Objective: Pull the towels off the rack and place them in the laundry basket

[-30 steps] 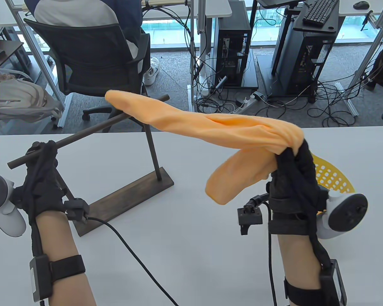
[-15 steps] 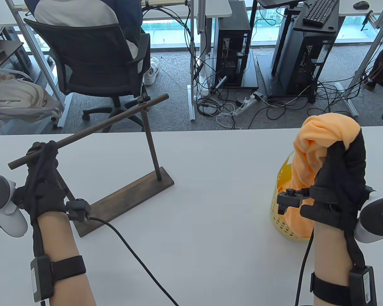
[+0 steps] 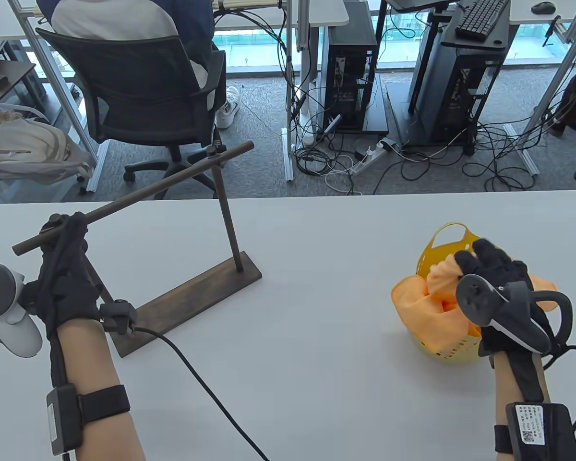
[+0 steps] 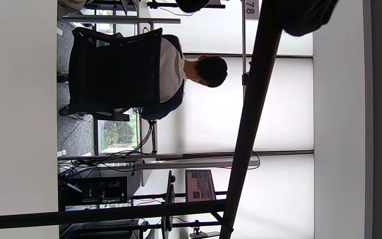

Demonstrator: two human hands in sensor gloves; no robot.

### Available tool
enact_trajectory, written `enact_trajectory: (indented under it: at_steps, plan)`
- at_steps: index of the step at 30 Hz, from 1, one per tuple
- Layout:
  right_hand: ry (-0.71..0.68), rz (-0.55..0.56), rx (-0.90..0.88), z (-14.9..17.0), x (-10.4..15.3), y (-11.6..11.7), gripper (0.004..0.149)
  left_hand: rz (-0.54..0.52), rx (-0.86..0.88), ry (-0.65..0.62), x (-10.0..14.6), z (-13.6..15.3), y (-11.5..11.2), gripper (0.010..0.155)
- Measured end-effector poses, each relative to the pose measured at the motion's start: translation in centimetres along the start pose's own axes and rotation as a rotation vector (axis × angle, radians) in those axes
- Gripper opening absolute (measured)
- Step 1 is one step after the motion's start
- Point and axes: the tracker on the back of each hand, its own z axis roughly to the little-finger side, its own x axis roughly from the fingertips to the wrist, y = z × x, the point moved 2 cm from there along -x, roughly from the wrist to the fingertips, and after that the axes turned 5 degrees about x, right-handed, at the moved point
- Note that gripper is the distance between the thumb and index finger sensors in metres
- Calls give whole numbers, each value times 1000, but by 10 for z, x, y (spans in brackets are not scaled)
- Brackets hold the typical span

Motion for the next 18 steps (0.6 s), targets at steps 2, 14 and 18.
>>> enact_trajectory:
  at_steps: [2, 14, 18]
  plan:
    - [23, -331, -40, -6, -9, 27, 53, 1, 2, 1, 0, 0, 0, 78]
    - [214, 178, -86, -2, 33, -49, 62, -19, -136, -38, 6, 4, 6, 90]
    - [180, 568, -316, -20, 60, -74, 73, -37, -179, -65, 16, 6, 6, 97]
